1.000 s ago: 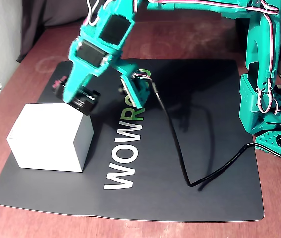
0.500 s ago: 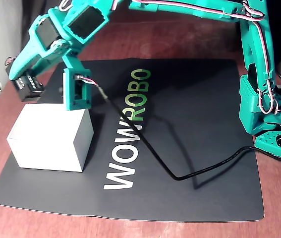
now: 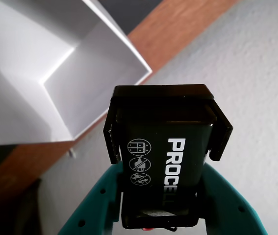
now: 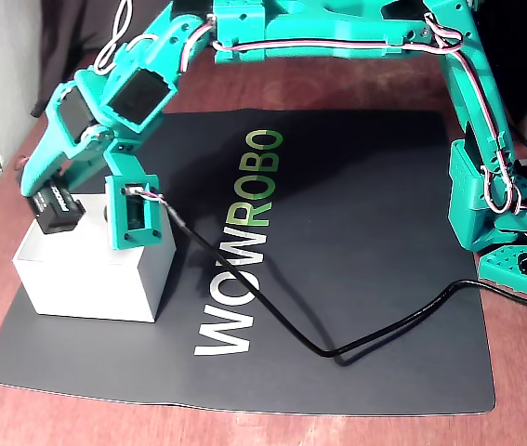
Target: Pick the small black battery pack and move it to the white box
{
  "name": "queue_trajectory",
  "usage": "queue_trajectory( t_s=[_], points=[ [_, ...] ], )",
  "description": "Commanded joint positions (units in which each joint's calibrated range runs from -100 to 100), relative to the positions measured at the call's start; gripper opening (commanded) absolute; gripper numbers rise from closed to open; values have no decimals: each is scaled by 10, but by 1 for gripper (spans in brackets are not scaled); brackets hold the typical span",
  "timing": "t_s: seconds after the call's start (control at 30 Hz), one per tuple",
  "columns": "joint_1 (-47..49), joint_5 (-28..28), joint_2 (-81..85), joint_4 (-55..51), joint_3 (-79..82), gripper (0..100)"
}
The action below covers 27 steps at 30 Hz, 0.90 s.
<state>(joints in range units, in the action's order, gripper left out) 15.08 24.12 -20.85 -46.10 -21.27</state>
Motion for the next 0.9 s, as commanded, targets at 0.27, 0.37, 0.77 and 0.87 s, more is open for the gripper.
queue_trajectory(
  t_s=[0.27, 0.37, 0.77, 0.87],
  points=[
    [-54, 16, -51, 14, -40, 7],
    [-56, 36, -61, 12, -40, 7],
    [-48, 80, -72, -20, -31, 7],
    [-48, 80, -88, -28, -31, 7]
  ],
)
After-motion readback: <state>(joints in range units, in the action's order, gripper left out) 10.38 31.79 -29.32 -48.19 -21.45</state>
